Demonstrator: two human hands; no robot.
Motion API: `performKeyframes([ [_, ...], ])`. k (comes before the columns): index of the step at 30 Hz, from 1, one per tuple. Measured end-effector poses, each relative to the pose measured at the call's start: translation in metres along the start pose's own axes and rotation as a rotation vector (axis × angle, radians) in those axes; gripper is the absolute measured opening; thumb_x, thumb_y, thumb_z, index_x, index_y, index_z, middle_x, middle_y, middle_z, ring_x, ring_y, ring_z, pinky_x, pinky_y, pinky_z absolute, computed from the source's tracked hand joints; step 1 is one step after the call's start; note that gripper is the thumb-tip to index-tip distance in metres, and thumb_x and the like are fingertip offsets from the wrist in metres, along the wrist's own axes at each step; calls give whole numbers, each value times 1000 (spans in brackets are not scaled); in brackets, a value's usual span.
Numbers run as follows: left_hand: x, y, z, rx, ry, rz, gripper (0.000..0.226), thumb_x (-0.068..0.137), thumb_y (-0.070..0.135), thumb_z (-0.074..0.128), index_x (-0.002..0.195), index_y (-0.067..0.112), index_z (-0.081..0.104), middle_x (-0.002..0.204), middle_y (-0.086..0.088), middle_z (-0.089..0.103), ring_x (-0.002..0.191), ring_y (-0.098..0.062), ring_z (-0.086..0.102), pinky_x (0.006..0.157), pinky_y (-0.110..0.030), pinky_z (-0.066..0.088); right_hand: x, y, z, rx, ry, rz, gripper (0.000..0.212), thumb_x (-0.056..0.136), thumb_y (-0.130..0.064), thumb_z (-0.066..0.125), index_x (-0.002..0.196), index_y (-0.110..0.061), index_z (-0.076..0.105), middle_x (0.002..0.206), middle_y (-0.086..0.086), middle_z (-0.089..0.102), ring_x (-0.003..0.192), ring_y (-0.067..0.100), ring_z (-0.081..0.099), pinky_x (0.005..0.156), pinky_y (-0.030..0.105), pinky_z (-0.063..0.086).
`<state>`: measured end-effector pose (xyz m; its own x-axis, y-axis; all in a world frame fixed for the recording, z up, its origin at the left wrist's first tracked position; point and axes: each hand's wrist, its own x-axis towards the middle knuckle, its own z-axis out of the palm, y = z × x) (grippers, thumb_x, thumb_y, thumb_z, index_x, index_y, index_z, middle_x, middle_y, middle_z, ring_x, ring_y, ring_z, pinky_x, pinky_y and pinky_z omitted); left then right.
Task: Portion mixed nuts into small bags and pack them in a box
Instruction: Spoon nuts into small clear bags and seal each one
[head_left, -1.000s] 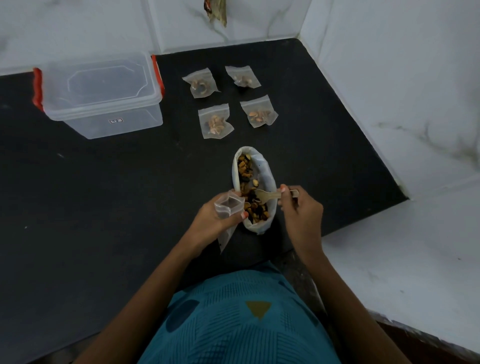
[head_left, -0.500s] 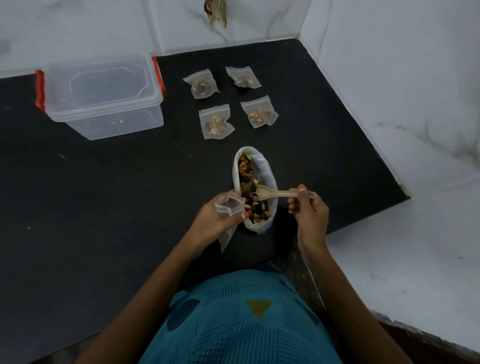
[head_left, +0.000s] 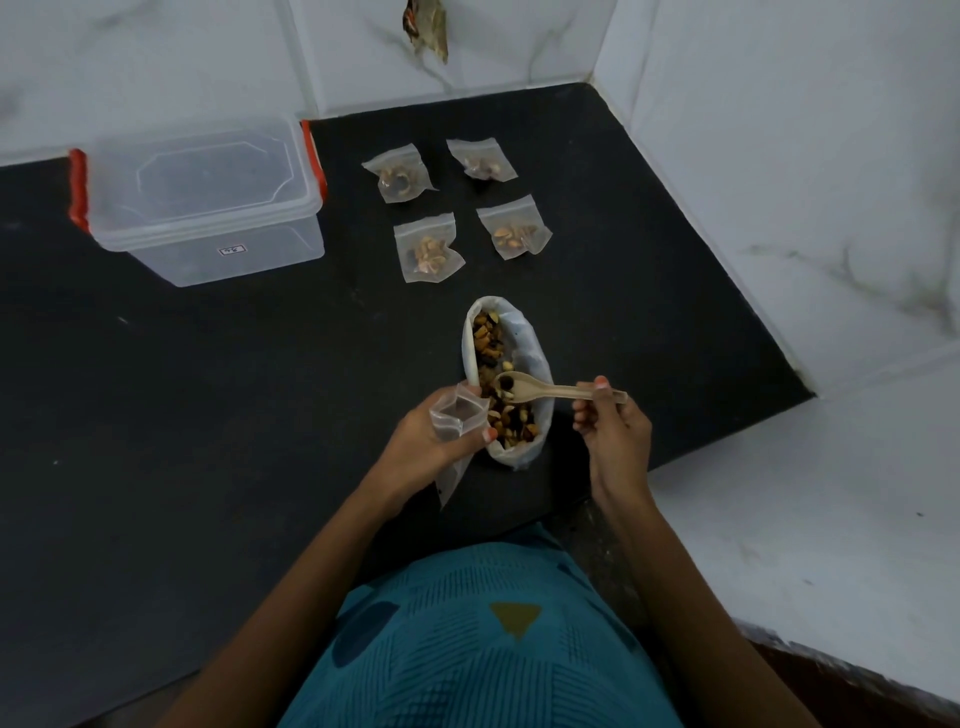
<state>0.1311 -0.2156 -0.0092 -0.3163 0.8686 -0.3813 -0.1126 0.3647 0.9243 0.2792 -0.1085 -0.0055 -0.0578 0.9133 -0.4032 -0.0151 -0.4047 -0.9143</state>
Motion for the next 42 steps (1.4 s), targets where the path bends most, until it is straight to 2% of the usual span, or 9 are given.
performKeyframes([
  [6,0,1,-1,-5,-27,-17,40,80,18,68,113,34,52,109,23,53,104,6,50,80,-14,41,0,-5,-6,-21,-21,-10,22,95,-19,47,85,-10,64,67,0,56,61,4,50,60,16,44],
  [12,-1,2,1,-10,-25,2,41,80,17,68,114,33,52,107,24,54,102,8,51,76,-11,41,-7,0,0,-418,-56,-417,18,94,-17,49,83,-11,62,66,-7,57,59,-4,55,60,11,44],
  [16,-2,2,0,-24,-20,6,39,80,15,68,110,34,53,106,23,55,101,8,52,76,-9,44,-10,-5,-3,-491,-65,-625,14,93,-9,50,83,-15,58,67,-10,55,61,-2,55,59,11,44],
  [19,0,0,0,-23,-18,5,37,80,16,69,104,39,54,109,19,56,106,3,52,84,-15,43,-5,-8,-5,-511,-46,-674,13,92,-9,51,84,-17,57,68,-5,56,61,3,55,61,16,45],
  [23,0,-1,0,-18,-19,5,37,80,16,69,104,40,54,110,19,56,106,2,52,84,-16,43,-2,-1,-2,-550,-61,-694,13,92,-8,52,86,-18,59,70,-7,56,64,-2,55,63,10,43],
  [27,0,0,0,-29,-20,1,36,80,16,68,103,40,54,108,21,56,104,4,52,81,-15,43,-2,1,0,-536,-59,-767,13,91,-13,51,93,-7,62,77,-1,59,70,-4,55,66,7,43],
  [30,1,1,0,-26,-28,-4,37,80,16,68,103,41,53,107,22,55,103,6,51,79,-14,41,0,-2,4,-559,-121,-790,24,89,-16,47,96,1,63,83,3,61,75,-7,55,71,4,42],
  [34,1,1,0,-24,-26,-8,37,81,15,67,103,40,52,105,23,55,100,7,51,77,-13,41,7,-2,11,-585,-218,-798,31,88,-21,46,97,3,63,89,4,61,82,5,58,76,5,43],
  [42,1,-1,0,-17,-16,-6,36,80,17,68,103,40,53,109,21,55,106,3,51,86,-17,43,13,-4,-2,-571,-308,-746,30,89,-24,46,92,0,64,84,0,61,76,-6,57,71,5,42],
])
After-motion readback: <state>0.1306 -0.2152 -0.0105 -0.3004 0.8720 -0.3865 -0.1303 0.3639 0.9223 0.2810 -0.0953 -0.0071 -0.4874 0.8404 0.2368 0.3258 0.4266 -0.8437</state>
